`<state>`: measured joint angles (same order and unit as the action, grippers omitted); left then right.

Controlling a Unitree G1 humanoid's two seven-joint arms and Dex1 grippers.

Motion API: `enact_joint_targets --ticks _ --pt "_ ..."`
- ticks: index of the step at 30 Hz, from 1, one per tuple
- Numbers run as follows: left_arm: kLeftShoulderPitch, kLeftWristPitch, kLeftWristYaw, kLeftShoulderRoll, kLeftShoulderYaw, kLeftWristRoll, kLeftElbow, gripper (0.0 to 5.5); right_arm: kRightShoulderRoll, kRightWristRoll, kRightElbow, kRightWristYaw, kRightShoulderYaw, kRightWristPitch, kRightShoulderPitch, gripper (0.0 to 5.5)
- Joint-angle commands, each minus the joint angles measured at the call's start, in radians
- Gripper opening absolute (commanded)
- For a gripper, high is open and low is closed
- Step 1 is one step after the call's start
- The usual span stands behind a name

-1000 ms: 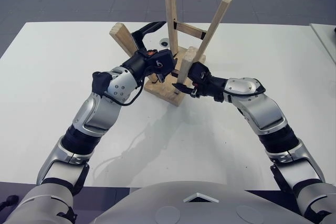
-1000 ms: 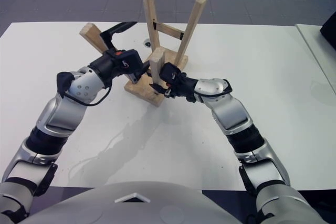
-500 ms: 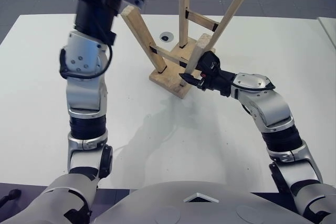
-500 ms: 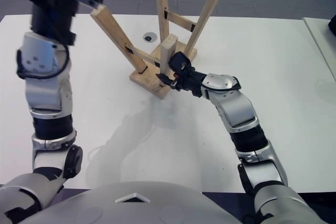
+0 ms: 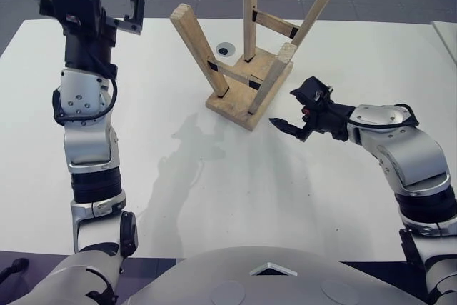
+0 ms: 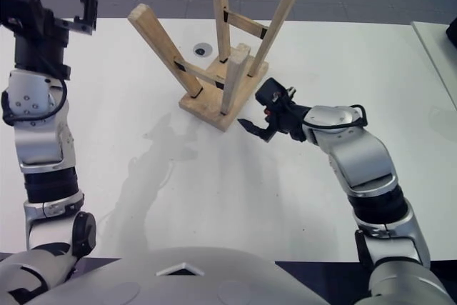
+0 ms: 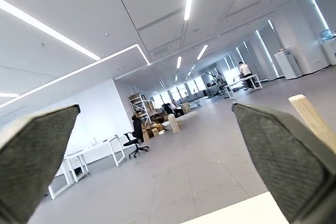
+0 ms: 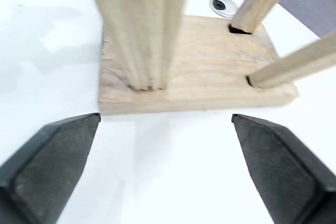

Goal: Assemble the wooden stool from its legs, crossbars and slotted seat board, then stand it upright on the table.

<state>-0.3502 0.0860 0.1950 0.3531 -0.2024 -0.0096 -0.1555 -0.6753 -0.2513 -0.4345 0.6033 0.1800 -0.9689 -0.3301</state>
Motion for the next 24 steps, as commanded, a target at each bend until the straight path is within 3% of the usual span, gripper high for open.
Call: enact_joint_targets --ticks 1,6,10,14,21,24 --pt "-0.036 -0.037 0.06 0.027 0.01 -0.064 -0.023 5.4 0.087 0.036 0.13 -0.092 -0.079 0.102 -0.13 5.38" --pt "-0.156 -0.092 0.075 0.035 0.024 -0.103 -0.052 5.4 0.198 0.006 0.126 -0.105 -0.046 0.145 -0.208 5.38" --pt "-0.22 -0.111 0.086 0.037 0.035 -0.116 -0.052 5.4 0.312 -0.101 -0.013 -0.076 -0.012 0.101 -0.236 5.38" --pt "-0.276 -0.142 0.096 0.048 0.022 -0.144 -0.041 5.4 0.4 -0.189 -0.11 -0.114 -0.046 0.075 -0.271 5.38" --pt "-0.428 -0.271 0.056 0.049 -0.024 -0.245 -0.091 5.4 0.448 -0.261 -0.117 -0.31 -0.317 0.027 -0.56 5.38" --pt "-0.499 -0.361 0.027 0.039 -0.035 -0.321 -0.15 5.4 0.416 -0.27 -0.081 -0.361 -0.387 0.026 -0.661 5.38"
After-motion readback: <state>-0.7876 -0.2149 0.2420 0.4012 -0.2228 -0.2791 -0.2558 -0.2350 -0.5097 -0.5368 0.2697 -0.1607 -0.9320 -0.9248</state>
